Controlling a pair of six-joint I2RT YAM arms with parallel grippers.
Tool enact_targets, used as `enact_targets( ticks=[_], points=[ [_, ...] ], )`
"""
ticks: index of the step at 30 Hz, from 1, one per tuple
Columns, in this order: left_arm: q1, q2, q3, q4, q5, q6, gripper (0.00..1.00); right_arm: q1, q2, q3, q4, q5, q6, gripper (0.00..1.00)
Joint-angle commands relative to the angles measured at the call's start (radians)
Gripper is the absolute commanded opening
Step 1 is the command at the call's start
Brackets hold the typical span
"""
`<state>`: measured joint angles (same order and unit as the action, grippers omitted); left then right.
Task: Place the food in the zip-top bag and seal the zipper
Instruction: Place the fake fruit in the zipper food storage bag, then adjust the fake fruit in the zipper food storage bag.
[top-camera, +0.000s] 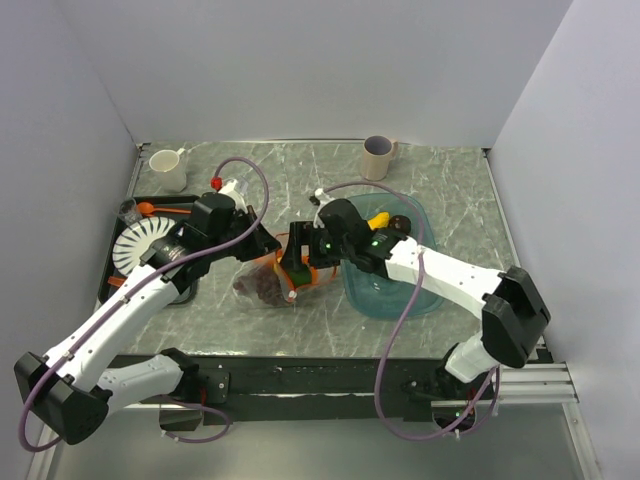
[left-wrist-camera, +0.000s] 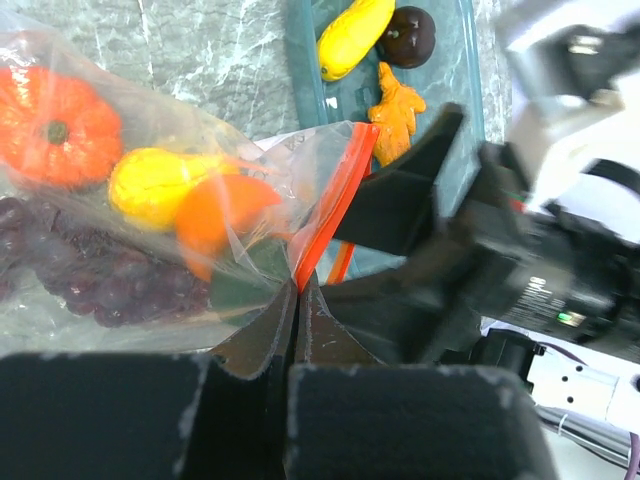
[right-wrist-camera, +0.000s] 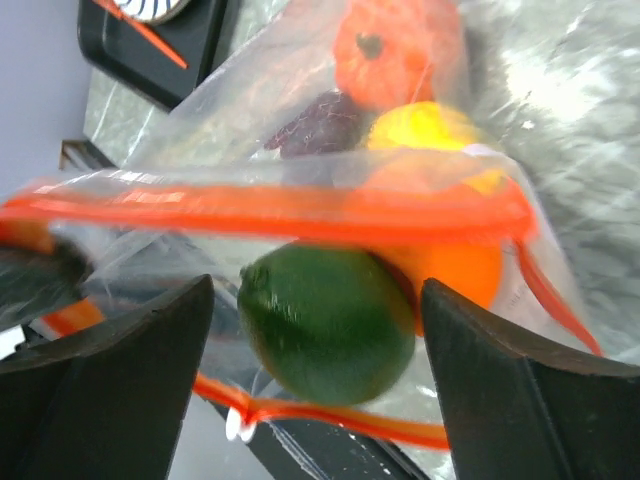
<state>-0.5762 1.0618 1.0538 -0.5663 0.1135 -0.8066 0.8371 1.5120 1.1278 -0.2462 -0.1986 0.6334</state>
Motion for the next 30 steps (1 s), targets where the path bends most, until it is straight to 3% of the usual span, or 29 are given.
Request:
enact_targets(
  ticks=[1,8,10,13,14,15,17,22,30],
  points=[
    [0.003,-0.031,0.025,0.029,-0.017,-0.013,0.02,-0.007,-0.105,0.021,-0.021,0.088,-0.034,0.99],
    [0.003,-0.063,0.028,-0.007,-0.096,-0.031,0.01,-0.042,-0.237,-0.042,-0.064,0.174,0.005,1.0],
    [0.003,-0.086,0.029,-0.018,-0.11,-0.037,0.04,-0.055,-0.237,-0.039,-0.091,0.13,-0.006,0.94],
    [0.004,-0.095,0.032,-0.018,-0.143,-0.039,0.05,-0.049,-0.202,-0.013,-0.134,0.091,-0.018,0.66],
    [0.004,-0.092,0.034,-0.018,-0.137,-0.039,0.05,-0.044,-0.185,-0.022,-0.131,0.059,-0.017,0.4],
    [0.004,-0.091,0.032,-0.02,-0.132,-0.037,0.05,-0.041,-0.179,-0.031,-0.117,0.032,-0.026,0.2],
    [0.004,-0.076,0.032,-0.02,-0.121,-0.031,0.04,-0.023,-0.165,-0.066,-0.071,-0.011,-0.017,0.0],
    [0.004,-0.071,0.026,-0.014,-0.109,-0.031,0.03,0.042,-0.064,-0.027,-0.082,-0.033,-0.012,0.0],
    [0.006,-0.072,0.034,-0.007,-0.086,-0.023,0.03,0.094,0.131,0.183,-0.163,-0.016,-0.021,0.0]
  ],
)
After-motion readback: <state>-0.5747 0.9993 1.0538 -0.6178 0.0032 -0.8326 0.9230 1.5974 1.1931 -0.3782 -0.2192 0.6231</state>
